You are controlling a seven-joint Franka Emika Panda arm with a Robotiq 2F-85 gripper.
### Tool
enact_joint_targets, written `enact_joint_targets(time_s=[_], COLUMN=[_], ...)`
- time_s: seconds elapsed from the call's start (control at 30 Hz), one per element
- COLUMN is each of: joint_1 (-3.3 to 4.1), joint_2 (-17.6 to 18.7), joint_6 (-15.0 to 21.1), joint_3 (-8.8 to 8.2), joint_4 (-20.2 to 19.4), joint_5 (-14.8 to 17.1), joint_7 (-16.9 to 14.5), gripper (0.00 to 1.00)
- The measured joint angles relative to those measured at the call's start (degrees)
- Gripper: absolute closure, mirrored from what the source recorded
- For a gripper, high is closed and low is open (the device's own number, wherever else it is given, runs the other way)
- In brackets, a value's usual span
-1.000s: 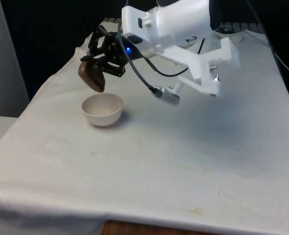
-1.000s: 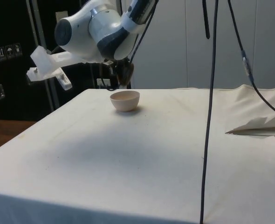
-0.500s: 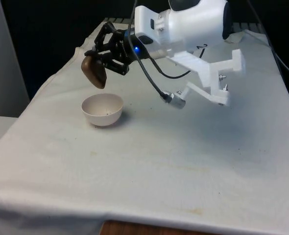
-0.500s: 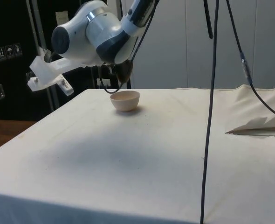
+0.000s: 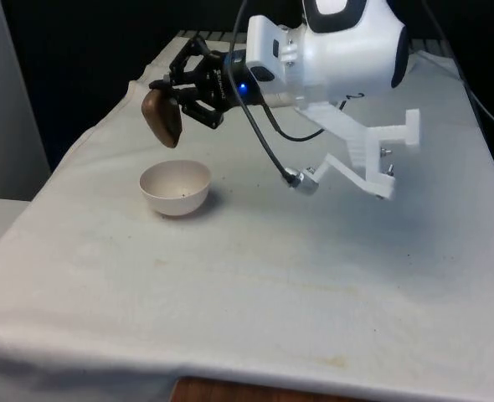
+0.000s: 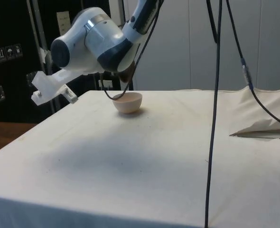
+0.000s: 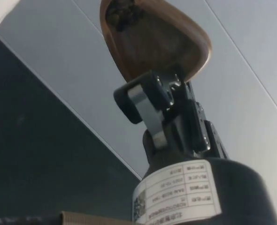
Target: Pour the coffee beans from the cup into the bowl.
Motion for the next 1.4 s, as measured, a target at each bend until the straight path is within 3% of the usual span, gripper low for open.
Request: enact_joint_targets(time_s=[0.63,1.4], joint_1=[0.06,0.34], joint_2=[1.26,2.52], joint_6=[-5.50,-13.87], joint_3=[1.38,4.35], joint_4=[0.29,0.57], joint_5=[-4.64,-9.91], joint_7=[3.15,6.42], gripper=[1.00,1.00])
